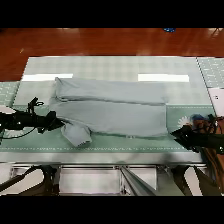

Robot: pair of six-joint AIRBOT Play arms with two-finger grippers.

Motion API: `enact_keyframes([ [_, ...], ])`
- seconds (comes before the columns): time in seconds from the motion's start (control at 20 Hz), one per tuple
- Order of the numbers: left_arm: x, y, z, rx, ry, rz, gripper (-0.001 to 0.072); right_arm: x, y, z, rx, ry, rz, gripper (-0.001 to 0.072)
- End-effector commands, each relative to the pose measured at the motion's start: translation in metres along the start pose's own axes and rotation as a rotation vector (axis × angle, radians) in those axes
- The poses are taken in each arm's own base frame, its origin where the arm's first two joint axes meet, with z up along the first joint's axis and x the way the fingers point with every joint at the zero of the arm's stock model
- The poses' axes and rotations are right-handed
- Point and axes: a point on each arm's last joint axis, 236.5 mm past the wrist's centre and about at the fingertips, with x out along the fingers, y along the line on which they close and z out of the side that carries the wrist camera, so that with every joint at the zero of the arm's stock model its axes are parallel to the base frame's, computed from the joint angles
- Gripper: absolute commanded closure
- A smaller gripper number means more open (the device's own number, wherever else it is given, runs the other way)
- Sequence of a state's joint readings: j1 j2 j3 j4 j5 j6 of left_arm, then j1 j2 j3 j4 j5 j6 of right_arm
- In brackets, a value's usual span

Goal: Fold the shirts.

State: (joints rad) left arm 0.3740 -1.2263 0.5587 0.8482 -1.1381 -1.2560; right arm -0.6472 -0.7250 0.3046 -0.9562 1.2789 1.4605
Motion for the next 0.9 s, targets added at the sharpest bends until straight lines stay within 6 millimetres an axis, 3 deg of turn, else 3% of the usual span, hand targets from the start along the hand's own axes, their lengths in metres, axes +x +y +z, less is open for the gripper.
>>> enact_keyframes([
  [0.0, 0.000, -0.003, 0.000, 0.004, 0.001, -0.012, 0.0694, 0.015, 0.011, 0.006, 0.033, 0.033, 0.077, 0.0303],
  [0.15, 0.000, -0.004, 0.000, 0.004, 0.002, -0.013, 0.0694, 0.038, 0.015, 0.006, -0.003, 0.087, 0.047, 0.0303],
  [0.4, -0.001, -0.010, 0.001, -0.008, -0.001, -0.040, 0.0694, 0.067, 0.039, 0.019, -0.048, 0.124, 0.036, 0.0305],
  [0.45, -0.002, -0.012, 0.003, -0.006, -0.006, -0.044, 0.0694, 0.070, 0.043, 0.019, -0.063, 0.139, 0.034, 0.0377],
  [0.5, -0.004, -0.014, 0.006, 0.001, -0.014, -0.045, 0.0694, 0.071, 0.050, 0.021, -0.099, 0.148, 0.038, 0.0529],
  [0.55, -0.008, -0.017, 0.011, 0.011, -0.023, -0.049, 0.0694, 0.068, 0.060, 0.022, -0.157, 0.151, 0.053, 0.0649],
  [0.6, -0.014, -0.024, 0.018, 0.027, -0.038, -0.058, 0.0694, 0.063, 0.069, 0.022, -0.199, 0.158, 0.068, 0.0686],
  [0.7, -0.032, -0.046, 0.037, 0.068, -0.088, -0.092, 0.0694, 0.047, 0.088, 0.025, -0.281, 0.164, 0.099, 0.0687],
  [0.85, -0.070, -0.087, 0.079, 0.143, -0.217, -0.153, 0.0694, 0.020, 0.117, 0.050, -0.373, 0.067, 0.109, 0.0687],
])
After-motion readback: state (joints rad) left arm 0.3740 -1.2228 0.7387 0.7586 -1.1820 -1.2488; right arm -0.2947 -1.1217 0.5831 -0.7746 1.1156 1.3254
